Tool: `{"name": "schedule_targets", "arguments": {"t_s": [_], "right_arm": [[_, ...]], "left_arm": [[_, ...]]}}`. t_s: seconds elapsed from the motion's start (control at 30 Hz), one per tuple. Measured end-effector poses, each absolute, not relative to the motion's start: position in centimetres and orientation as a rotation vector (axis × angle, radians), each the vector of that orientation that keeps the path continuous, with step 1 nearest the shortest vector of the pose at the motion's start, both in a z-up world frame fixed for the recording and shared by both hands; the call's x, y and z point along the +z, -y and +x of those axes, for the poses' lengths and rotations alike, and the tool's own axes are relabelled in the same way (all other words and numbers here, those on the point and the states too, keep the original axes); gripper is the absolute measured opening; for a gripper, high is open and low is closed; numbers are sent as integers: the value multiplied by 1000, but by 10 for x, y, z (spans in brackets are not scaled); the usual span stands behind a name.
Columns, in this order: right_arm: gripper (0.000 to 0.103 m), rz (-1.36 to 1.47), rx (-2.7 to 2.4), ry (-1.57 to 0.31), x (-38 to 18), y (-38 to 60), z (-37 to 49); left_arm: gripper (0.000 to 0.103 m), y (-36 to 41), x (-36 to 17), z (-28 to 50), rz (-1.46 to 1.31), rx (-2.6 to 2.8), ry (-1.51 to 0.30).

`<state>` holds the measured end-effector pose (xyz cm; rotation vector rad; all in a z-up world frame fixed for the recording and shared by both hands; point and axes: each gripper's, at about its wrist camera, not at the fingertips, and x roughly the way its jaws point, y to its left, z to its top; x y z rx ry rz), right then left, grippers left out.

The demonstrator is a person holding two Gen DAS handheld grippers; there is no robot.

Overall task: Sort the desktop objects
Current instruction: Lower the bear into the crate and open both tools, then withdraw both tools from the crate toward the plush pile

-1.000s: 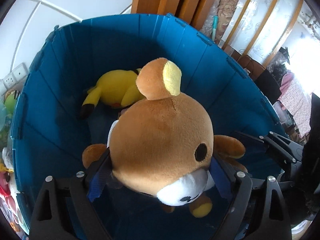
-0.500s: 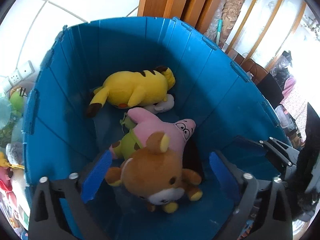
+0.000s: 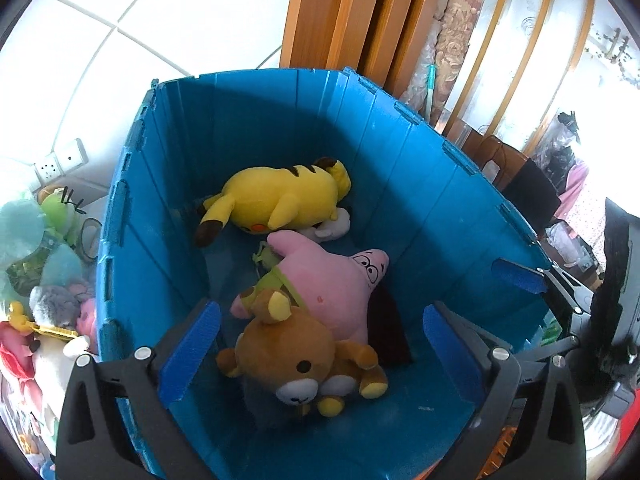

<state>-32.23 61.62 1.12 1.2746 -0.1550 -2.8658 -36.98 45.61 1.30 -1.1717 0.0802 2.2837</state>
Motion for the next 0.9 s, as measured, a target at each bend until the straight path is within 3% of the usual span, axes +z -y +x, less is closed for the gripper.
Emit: {"name": "schedule_targets", "arguments": {"t_s": [0.43, 0.9], "right_arm": [[103, 1006, -2963, 224, 34, -600, -282], [103, 827, -2837, 159, 25, -477, -273]], "left_arm": [[103, -386, 33, -325, -1000, 2458, -71], [103, -223, 4, -291, -1042, 2766, 3]]}}
